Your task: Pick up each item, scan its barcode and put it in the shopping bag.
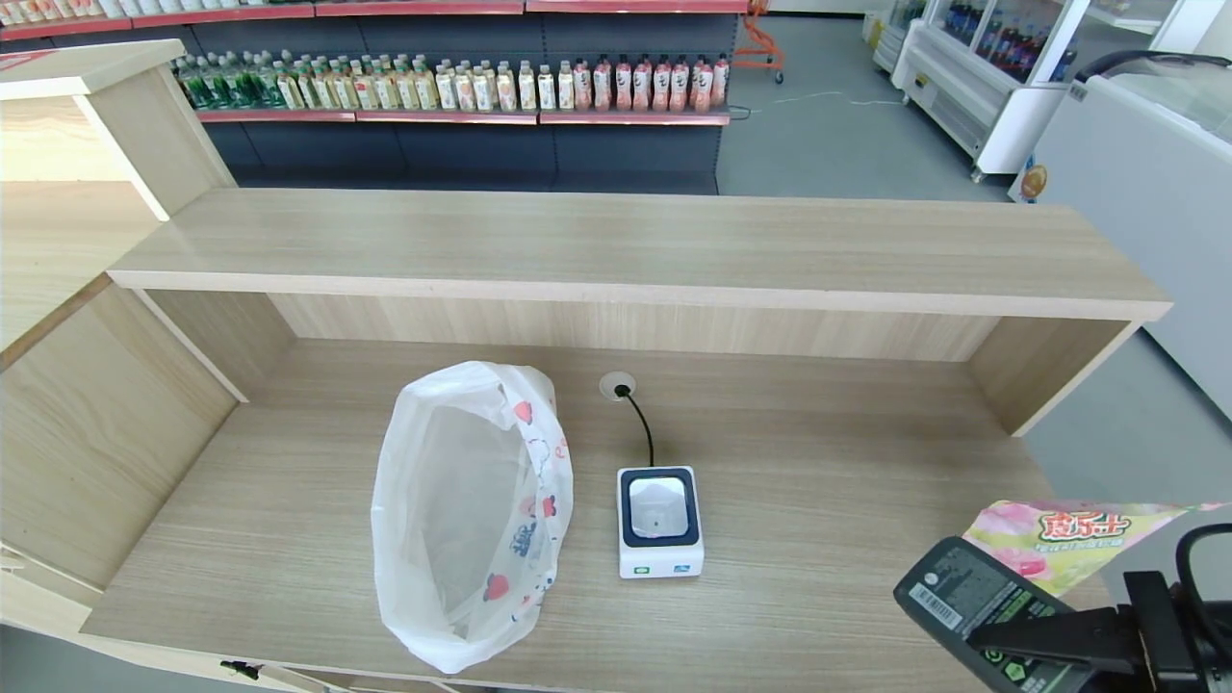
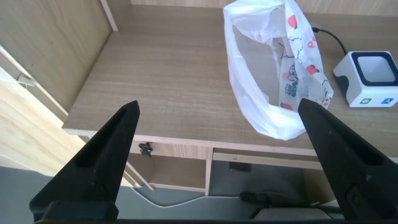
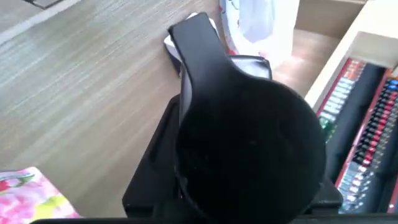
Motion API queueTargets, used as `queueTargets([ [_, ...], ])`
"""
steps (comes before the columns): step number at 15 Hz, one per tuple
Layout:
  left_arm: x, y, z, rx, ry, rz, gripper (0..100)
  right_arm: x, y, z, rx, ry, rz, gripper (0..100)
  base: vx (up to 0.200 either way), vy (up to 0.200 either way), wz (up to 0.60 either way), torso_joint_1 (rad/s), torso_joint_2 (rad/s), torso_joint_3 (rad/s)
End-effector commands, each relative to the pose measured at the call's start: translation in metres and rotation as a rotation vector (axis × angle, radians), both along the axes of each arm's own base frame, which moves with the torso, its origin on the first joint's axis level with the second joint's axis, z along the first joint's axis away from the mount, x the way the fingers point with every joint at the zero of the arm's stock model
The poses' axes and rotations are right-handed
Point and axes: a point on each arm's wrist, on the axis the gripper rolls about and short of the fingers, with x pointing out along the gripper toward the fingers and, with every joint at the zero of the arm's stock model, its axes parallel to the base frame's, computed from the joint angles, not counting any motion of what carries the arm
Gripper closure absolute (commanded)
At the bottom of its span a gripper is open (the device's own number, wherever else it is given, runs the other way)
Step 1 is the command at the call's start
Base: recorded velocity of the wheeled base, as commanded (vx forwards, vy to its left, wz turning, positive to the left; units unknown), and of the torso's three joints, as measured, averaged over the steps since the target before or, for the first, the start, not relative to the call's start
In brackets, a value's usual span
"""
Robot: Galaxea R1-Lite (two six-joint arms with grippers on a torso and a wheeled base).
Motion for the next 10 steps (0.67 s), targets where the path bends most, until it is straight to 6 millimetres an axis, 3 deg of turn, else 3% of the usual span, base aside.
queueTargets([
  [1, 0.000, 0.000, 0.000, 0.000, 0.000, 0.000, 0, 0.026, 0.009, -0.001, 0.003, -0.049, 0.165, 100, 0.000, 0.000, 0.00, 0.000, 0.00, 0.000],
  [3, 0.000, 0.000, 0.000, 0.000, 0.000, 0.000, 0, 0.048, 0.020, 0.001, 0.026, -0.125, 0.296, 100, 0.000, 0.000, 0.00, 0.000, 0.00, 0.000],
  [7, 0.000, 0.000, 0.000, 0.000, 0.000, 0.000, 0, 0.082, 0.067, 0.002, 0.117, -0.222, 0.543, 100, 0.000, 0.000, 0.00, 0.000, 0.00, 0.000],
  [10, 0.000, 0.000, 0.000, 0.000, 0.000, 0.000, 0, 0.090, 0.081, 0.000, 0.123, -0.222, 0.591, 100, 0.000, 0.000, 0.00, 0.000, 0.00, 0.000],
])
